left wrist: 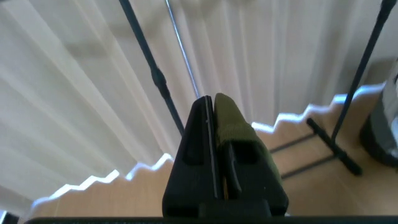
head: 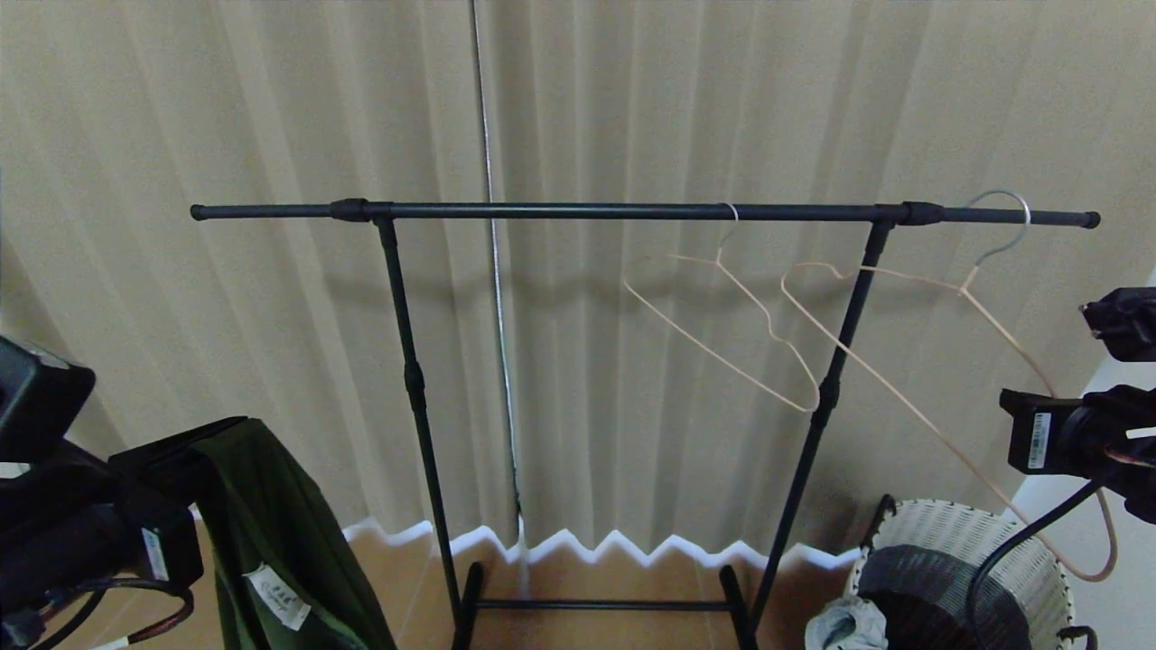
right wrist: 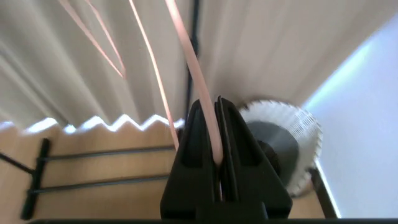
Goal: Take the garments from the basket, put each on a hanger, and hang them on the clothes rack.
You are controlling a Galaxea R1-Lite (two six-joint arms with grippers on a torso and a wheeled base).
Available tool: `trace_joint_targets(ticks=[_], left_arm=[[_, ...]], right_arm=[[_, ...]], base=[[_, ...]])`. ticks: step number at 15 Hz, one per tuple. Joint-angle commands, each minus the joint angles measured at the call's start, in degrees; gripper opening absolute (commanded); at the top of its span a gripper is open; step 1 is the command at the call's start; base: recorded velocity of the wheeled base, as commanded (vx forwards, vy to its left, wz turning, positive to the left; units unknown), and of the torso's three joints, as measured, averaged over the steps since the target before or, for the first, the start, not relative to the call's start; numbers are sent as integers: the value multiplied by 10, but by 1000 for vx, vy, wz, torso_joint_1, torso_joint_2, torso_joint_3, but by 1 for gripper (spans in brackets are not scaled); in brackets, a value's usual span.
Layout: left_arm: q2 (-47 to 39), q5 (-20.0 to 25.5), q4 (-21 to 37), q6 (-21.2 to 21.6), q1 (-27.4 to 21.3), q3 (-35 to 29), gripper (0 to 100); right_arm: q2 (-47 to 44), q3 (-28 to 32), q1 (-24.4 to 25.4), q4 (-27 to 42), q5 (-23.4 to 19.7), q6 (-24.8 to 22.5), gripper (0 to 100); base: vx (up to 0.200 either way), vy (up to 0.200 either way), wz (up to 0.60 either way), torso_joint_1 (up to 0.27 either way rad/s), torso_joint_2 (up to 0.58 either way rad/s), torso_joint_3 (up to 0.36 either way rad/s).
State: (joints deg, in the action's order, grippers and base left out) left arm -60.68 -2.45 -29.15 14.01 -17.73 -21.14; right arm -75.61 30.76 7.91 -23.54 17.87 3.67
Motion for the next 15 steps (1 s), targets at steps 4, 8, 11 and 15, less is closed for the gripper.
trace_joint_targets(ticks=[4, 8, 11, 15], left_arm=[[-109, -47, 52, 34, 3, -113, 0], [-176, -76, 205, -6, -14, -291, 0], [-225, -100, 299, -81, -46, -412, 0], [-315, -214, 313, -130, -82, -508, 0]], right_arm=[[17, 10, 77, -36, -42, -1, 0], [-3, 27, 155, -36, -52, 6, 0], [-14, 29, 221, -36, -57, 29, 0], [-21, 36, 317, -35, -64, 57, 0]], base=[[0, 0, 0, 0, 0, 0], [0, 0, 0, 0, 0, 0], [0, 0, 0, 0, 0, 0], [0, 0, 0, 0, 0, 0]])
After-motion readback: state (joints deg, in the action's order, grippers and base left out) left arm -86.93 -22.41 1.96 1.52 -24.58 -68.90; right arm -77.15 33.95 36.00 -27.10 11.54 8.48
